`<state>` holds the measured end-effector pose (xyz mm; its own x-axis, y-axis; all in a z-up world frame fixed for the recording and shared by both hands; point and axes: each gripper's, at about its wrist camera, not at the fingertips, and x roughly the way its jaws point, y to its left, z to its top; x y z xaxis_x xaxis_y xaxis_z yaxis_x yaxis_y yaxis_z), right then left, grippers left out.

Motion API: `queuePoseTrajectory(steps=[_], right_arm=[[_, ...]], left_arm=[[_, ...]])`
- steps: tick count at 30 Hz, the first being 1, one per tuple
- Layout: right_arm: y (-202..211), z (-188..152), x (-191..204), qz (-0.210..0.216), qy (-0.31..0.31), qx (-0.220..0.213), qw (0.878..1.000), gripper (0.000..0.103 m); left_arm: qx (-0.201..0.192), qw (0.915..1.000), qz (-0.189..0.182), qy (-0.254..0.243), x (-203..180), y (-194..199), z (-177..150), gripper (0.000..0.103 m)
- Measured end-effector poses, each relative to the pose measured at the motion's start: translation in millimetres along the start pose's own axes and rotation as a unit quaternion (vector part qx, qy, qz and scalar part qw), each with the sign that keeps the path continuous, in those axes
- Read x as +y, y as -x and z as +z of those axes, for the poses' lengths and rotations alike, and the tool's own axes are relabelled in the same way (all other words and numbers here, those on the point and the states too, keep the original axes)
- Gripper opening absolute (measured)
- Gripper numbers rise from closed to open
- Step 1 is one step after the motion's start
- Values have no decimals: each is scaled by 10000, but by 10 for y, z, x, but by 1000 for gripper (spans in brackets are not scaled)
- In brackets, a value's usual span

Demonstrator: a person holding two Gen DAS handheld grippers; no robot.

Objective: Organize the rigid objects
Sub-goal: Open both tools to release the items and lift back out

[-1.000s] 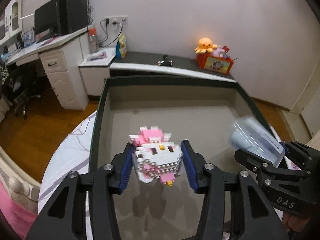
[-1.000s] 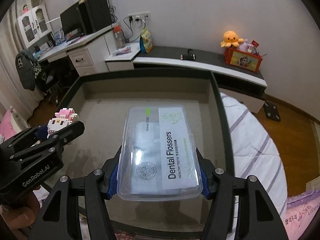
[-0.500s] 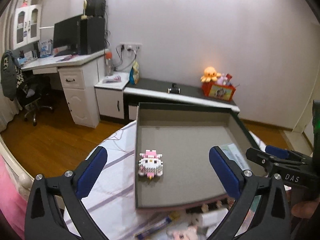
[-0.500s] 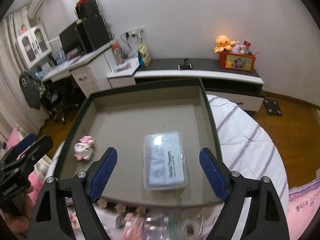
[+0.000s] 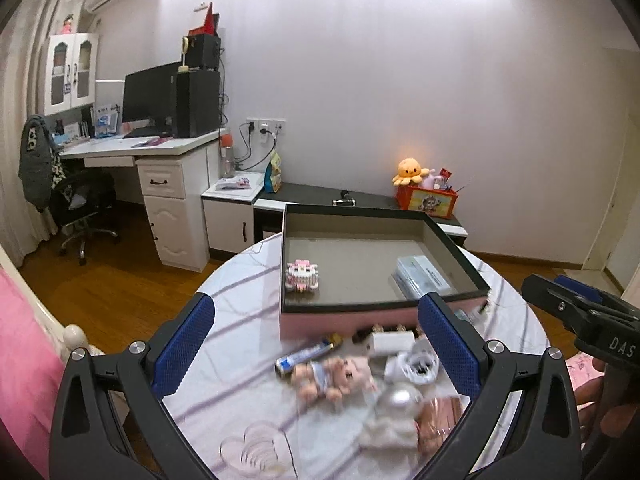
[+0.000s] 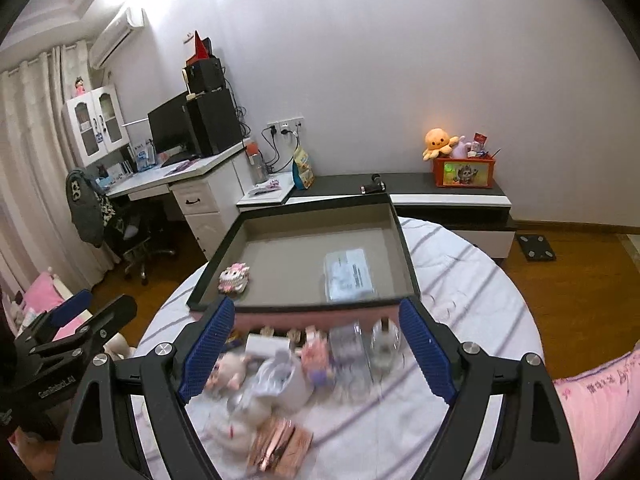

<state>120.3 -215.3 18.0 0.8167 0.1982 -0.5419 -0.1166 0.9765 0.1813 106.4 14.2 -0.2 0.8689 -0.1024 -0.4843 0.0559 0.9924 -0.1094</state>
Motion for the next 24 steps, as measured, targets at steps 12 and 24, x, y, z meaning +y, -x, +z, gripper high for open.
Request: queuePoseTrajectory(steps=[12, 24], right_arm=[[556, -321, 49, -382, 24, -394, 9985, 86], [733, -600, 91, -540, 112, -444, 9975, 86]], left_arm=[[-328, 9993, 159, 129, -52, 563, -324, 103], [-344, 9993, 166, 31, -150, 711, -517, 103]])
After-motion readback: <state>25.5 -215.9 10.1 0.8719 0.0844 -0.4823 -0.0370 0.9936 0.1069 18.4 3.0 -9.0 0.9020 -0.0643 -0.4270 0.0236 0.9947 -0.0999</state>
